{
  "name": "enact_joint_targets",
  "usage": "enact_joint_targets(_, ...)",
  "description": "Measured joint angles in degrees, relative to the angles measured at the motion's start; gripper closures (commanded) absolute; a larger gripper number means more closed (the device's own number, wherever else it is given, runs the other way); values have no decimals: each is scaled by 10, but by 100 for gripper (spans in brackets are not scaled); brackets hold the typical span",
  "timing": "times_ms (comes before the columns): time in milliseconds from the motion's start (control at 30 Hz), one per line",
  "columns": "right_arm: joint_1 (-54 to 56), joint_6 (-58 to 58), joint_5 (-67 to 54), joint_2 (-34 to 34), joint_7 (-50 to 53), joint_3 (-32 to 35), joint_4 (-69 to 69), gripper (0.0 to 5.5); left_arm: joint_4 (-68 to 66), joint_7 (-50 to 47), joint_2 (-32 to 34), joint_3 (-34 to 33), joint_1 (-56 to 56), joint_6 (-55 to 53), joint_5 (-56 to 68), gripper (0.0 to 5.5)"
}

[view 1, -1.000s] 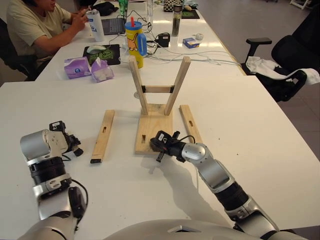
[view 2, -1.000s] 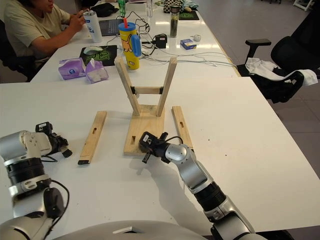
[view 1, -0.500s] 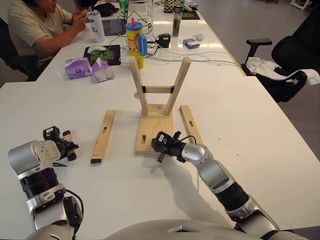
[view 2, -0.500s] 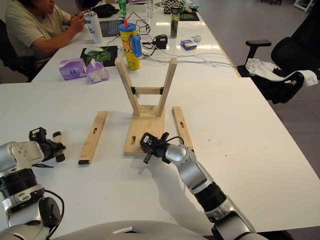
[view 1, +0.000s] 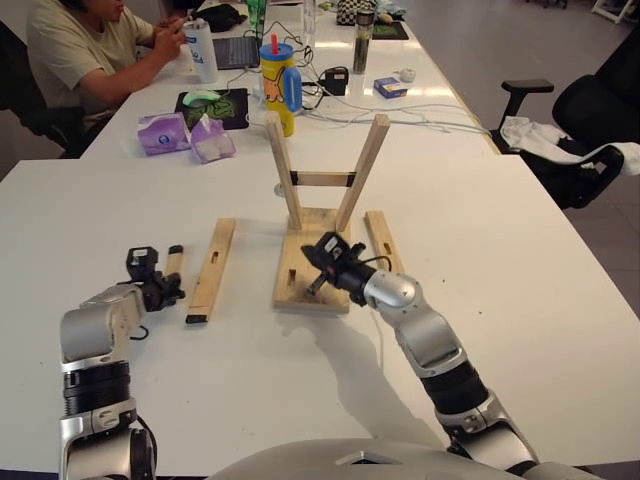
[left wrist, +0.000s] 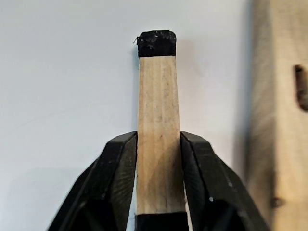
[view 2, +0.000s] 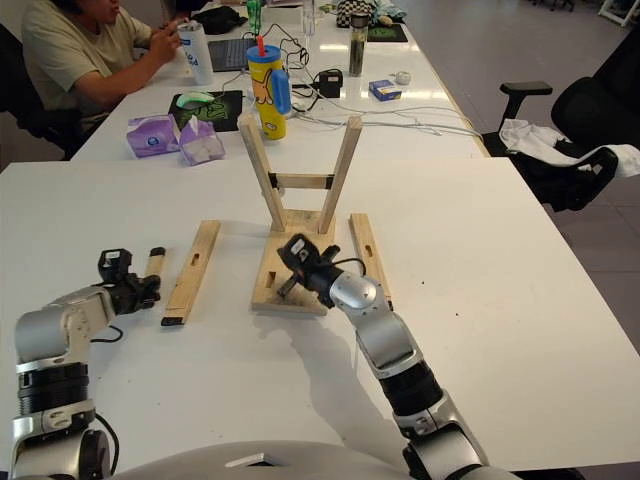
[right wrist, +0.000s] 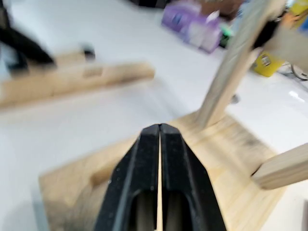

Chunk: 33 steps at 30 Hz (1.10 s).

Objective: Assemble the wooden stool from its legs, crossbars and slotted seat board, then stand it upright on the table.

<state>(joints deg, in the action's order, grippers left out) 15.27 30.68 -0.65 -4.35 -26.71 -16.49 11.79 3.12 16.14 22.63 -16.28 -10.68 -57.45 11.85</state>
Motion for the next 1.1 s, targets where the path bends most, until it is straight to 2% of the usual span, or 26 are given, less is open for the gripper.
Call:
enact_joint_targets(200, 23, 119, -170, 36, -21, 115, 33, 472, 80, 39, 35, 61, 15, 162, -33, 419)
enact_joint_targets(433, 27, 187, -286, 64, -4, 177, 41, 365, 102, 53, 49, 77, 45, 226, -46, 419)
enact_joint_targets(567, 30, 238, -381, 102, 21, 222, 44, 310, 180, 88, 60, 136, 55, 315, -64, 419)
enact_joint_targets(700, 45, 272, -473, 119, 67, 290, 28, 307, 201, 113, 60, 186, 72, 370, -77, 419)
enact_joint_targets(833, 58, 283, -527, 121, 97, 324, 5, 307, 213, 125, 56, 208, 76, 388, -75, 419)
enact_joint_targets(1100, 72, 289, -586, 118, 119, 336, -44, 307, 228, 131, 34, 229, 70, 386, -63, 419)
